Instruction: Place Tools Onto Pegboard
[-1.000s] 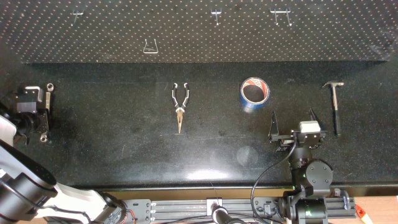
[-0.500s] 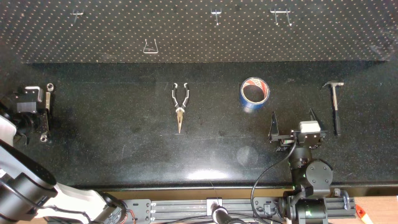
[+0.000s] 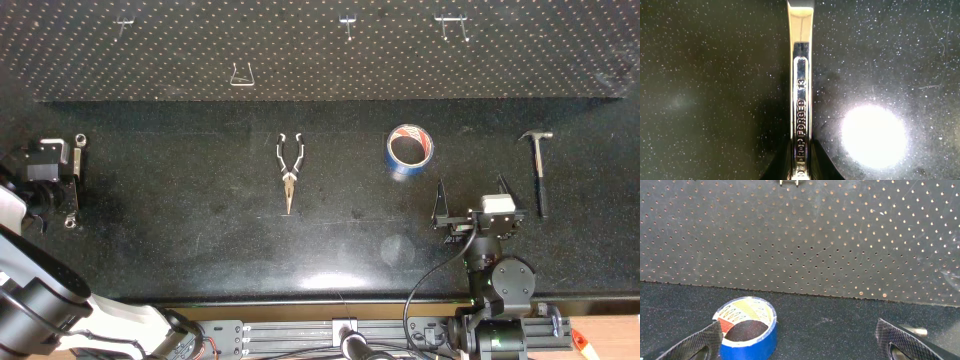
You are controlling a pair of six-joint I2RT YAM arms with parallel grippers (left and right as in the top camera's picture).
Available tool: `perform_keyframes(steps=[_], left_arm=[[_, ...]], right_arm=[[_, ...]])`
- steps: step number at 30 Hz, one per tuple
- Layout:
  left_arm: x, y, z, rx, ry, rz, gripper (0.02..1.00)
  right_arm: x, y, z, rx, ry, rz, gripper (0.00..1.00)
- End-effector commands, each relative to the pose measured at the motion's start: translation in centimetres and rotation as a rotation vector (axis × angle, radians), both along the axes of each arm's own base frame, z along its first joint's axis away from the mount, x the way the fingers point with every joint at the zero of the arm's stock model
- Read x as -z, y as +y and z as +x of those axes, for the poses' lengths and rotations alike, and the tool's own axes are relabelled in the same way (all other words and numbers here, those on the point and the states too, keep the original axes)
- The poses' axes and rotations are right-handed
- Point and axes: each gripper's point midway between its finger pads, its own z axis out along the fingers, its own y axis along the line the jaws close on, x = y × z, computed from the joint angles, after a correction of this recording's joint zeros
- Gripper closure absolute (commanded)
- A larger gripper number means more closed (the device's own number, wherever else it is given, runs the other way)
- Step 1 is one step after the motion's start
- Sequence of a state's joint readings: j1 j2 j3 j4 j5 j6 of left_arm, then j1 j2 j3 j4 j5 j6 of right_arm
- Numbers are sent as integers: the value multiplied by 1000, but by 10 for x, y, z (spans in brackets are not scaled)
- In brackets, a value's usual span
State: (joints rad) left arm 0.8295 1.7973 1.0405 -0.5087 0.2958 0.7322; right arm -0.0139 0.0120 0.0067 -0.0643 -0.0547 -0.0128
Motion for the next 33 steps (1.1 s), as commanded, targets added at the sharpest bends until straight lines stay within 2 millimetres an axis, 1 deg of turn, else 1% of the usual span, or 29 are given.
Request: perform_keyframes(steps=[1,3,6,7,9,11,14,17,19,21,24,26,27,30,31,33], left_arm=[[-5,2,0,-27,0,-6,989],[-23,4,2,-76,-32,3,991],[-48,4,2,-89,-74,36,989],[-59,4,3,-100,-96,48,991],[-88,2,1,-102,-144,94,991],[-110,-1,-1,-101,-181,129,989],[-152,-9,-3,-86,-276,195,989],[-201,-33,4,-17,-415,255,991],[-227,-50,5,23,-468,317,991],[-247,-67,5,42,-505,371,991],[-270,-88,3,6,-576,367,991],[-292,-104,-3,-30,-659,335,991],[-298,-108,-5,-35,-682,329,991],[-333,-138,-20,11,-805,353,989],[-341,-146,-26,28,-837,363,991],[-344,-155,-29,47,-849,361,989]], right_arm=[[0,0,0,0,-1,13,12],[0,0,0,0,-1,13,12],[0,0,0,0,-1,13,12],[0,0,0,0,-1,13,12],[0,0,0,0,-1,13,12],[0,0,0,0,-1,13,12],[0,0,0,0,-1,13,12],[0,0,0,0,-1,13,12],[0,0,0,0,-1,13,12],[0,0,0,0,-1,13,12],[0,0,0,0,-1,13,12],[0,0,0,0,-1,13,9],[0,0,0,0,-1,13,12],[0,0,0,0,-1,13,12],[0,0,0,0,-1,13,12],[0,0,0,0,-1,13,12]])
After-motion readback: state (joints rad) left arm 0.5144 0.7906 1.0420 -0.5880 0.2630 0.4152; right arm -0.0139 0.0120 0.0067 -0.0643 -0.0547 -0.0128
